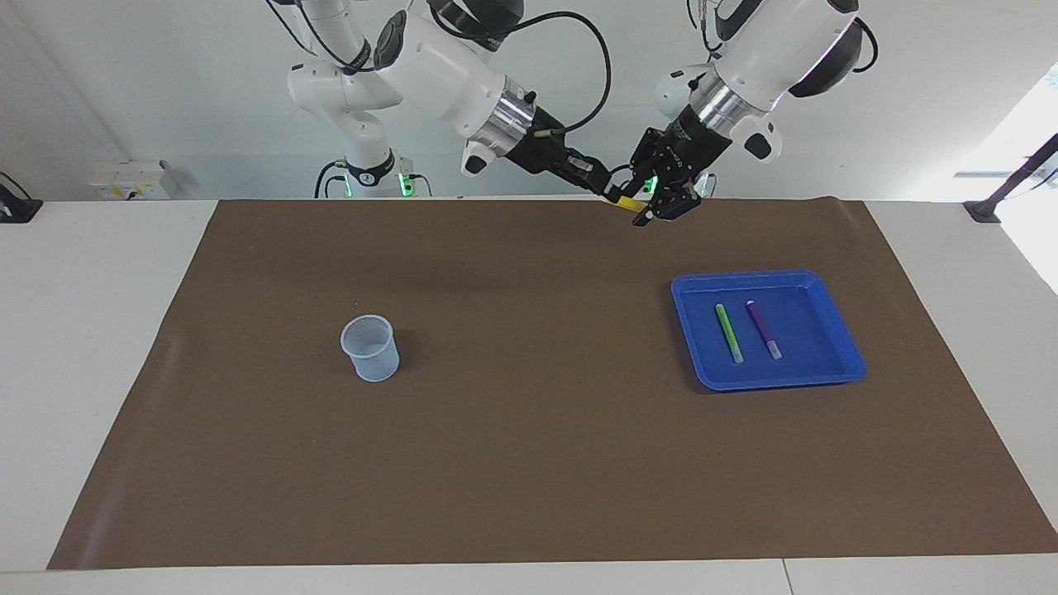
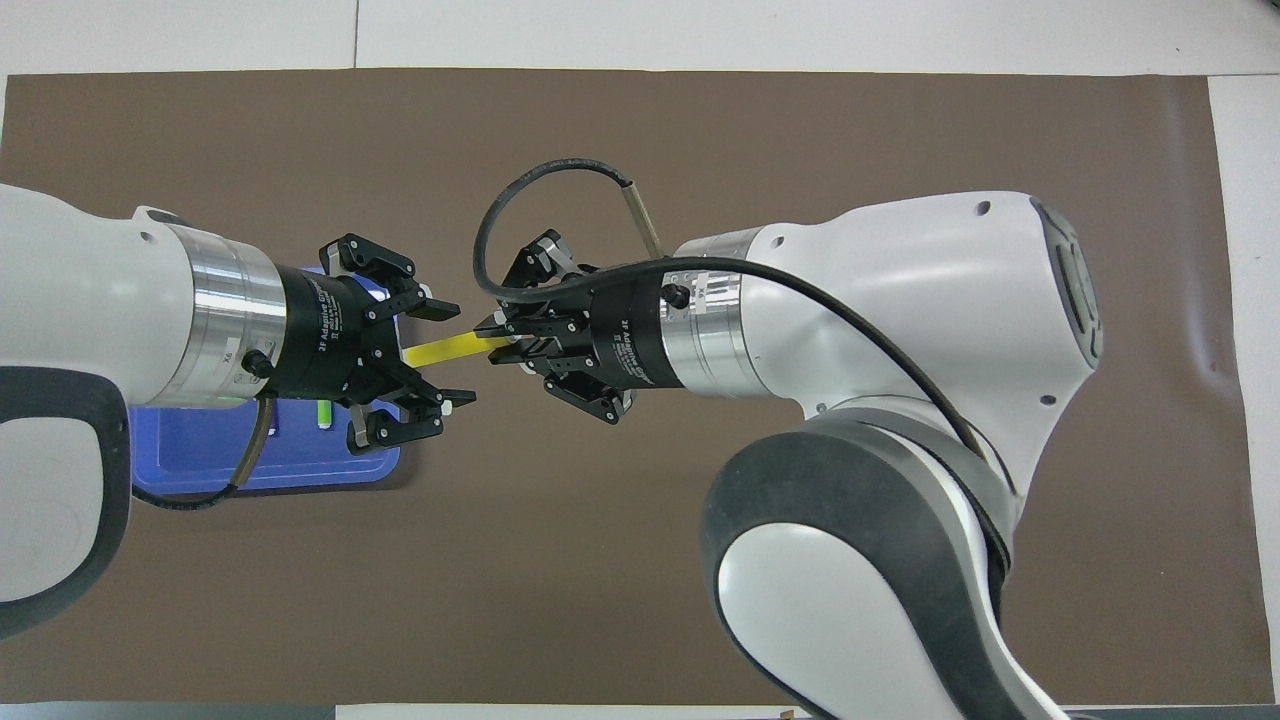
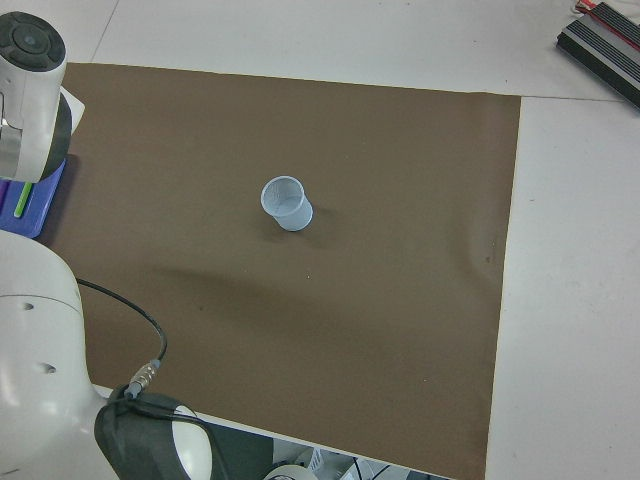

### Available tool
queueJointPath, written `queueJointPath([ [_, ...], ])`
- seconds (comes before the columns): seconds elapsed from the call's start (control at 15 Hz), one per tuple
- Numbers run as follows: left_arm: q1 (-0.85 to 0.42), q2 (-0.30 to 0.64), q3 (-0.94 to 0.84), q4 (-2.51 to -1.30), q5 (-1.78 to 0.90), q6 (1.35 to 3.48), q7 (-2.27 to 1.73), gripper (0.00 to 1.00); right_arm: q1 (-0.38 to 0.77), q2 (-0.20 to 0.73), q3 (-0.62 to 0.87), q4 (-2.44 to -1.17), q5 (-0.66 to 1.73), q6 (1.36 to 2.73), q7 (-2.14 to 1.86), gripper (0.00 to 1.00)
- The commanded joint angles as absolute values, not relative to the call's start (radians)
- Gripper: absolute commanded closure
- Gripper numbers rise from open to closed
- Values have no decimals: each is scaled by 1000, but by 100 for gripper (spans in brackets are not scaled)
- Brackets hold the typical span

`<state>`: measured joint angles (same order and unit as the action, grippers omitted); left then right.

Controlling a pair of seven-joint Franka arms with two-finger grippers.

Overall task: Right arm passes pens to left for tray arrangement
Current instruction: 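Close the left gripper on the yellow pen held by the right gripper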

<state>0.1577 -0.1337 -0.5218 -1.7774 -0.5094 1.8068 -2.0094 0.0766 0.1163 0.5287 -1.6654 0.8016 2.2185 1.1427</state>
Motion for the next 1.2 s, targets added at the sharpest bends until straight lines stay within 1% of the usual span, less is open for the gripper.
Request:
queueJointPath([
  [0.0,152,-172,-512,-1807,-512,1812,-2026,65,74,129,541,-1652,787,2235,1157,100],
  [0.27,163,-186,-509,-1807,-511,1812,-2028,66,74,129,543,-1652,782,2233,1157,100],
  [0.33,163,-186,-509,-1807,-512,1812,-2029,71,74,129,545,-1652,782,2235,1157,100],
  [0.4,163,-187,-509,-1809,-511,1812,-2028,80,74,129,546,-1652,782,2235,1157,100],
  [0.47,161,-187,-509,-1809,-511,1812,-2025,96,74,129,546,-1652,782,2233,1157,100],
  [0.53,158,-189,-509,-1810,-511,1810,-2022,100,74,129,546,-1652,781,2235,1157,100],
  [1.0,161,-198,-508,-1815,-511,1812,-2020,100,72,129,546,-1655,781,2230,1147,100],
  [1.07,163,-199,-508,-1815,-511,1813,-2019,100,72,129,545,-1655,773,2230,1143,44],
  [1.14,163,-199,-508,-1816,-511,1815,-2017,100,72,127,545,-1655,741,2230,1146,0],
])
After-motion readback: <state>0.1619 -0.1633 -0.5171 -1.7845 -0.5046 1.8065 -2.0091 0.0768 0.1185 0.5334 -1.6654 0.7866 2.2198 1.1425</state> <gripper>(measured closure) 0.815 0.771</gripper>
